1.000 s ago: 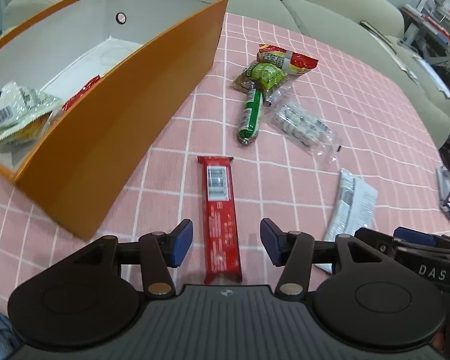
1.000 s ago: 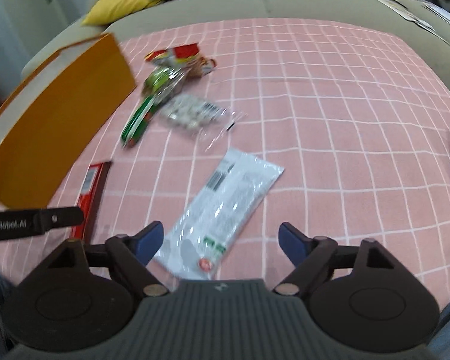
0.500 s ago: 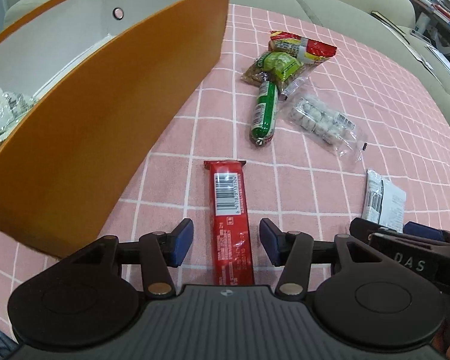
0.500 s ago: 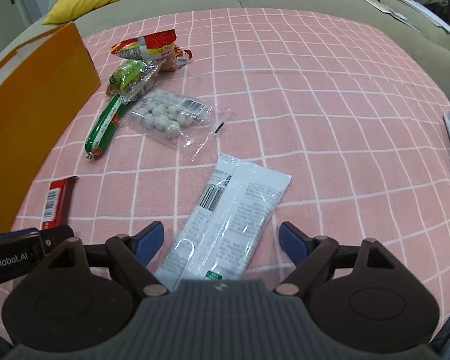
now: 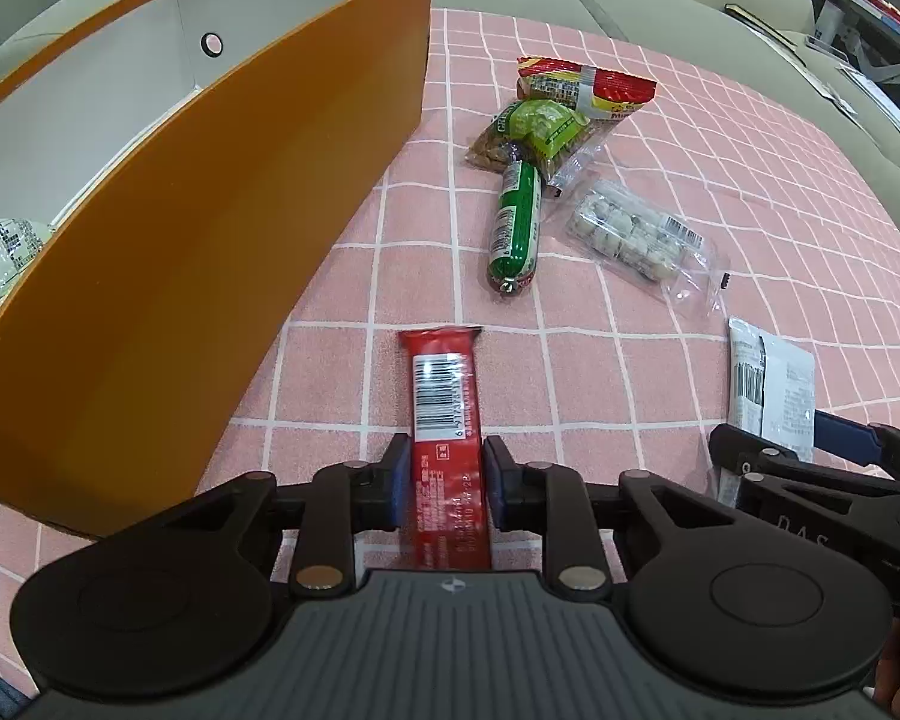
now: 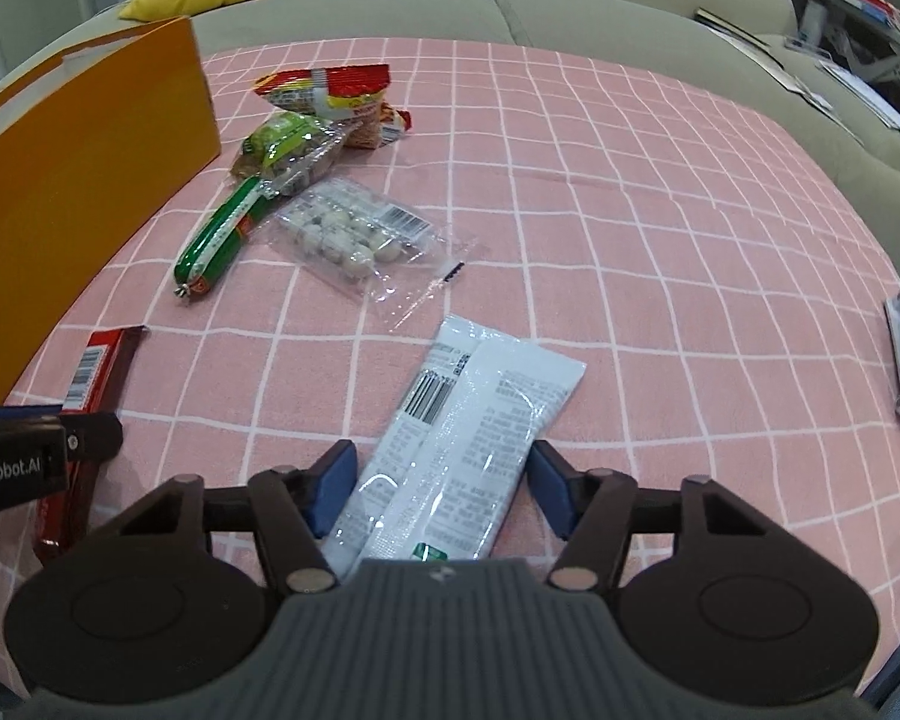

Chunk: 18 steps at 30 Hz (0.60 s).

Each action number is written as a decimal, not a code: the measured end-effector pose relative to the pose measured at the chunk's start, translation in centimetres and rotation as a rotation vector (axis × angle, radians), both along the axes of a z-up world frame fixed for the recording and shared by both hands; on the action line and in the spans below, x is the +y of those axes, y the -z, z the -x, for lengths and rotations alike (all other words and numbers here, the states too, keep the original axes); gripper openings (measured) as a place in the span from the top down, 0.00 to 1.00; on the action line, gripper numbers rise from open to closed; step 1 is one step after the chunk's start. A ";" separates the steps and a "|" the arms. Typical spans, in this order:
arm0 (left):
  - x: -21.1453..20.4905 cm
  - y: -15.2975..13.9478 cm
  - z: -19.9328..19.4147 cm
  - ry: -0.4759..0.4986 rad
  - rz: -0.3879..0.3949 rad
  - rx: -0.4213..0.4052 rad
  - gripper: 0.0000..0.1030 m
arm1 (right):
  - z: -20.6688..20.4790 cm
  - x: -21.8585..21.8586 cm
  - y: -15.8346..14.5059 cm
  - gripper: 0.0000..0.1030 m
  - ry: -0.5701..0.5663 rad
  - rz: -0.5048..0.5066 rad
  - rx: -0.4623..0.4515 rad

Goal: Organize snacks

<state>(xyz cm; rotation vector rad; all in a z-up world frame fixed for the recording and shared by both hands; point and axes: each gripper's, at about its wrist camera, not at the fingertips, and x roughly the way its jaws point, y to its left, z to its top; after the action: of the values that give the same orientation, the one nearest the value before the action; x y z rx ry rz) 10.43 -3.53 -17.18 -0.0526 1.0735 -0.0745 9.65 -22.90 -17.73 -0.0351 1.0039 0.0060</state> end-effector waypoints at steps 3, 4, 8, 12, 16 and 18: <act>0.1 -0.2 0.1 0.000 0.017 -0.001 0.74 | 0.0 -0.2 -0.3 0.45 -0.006 -0.012 0.003; 0.2 -0.3 0.2 0.002 0.025 -0.006 0.74 | 0.1 -0.3 -0.5 0.45 -0.008 -0.020 0.002; 0.1 -1.1 1.0 0.007 0.028 -0.023 0.74 | 0.6 -0.4 -1.3 0.45 -0.016 -0.052 -0.004; 0.4 -2.4 1.8 -0.003 0.051 -0.042 0.74 | 1.4 -0.2 -2.4 0.45 -0.051 -0.059 -0.038; 0.5 -4.0 2.7 -0.004 0.069 -0.074 0.74 | 2.3 0.1 -4.2 0.45 -0.093 -0.088 -0.090; 0.6 -4.7 3.0 -0.008 0.071 -0.081 0.74 | 2.7 0.5 -5.2 0.45 -0.123 -0.096 -0.117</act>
<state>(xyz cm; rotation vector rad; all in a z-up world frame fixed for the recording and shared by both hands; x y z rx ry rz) 7.38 -2.92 -12.43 -0.1170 0.9895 -0.1065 6.95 -22.43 -12.51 -0.0090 0.8824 0.1628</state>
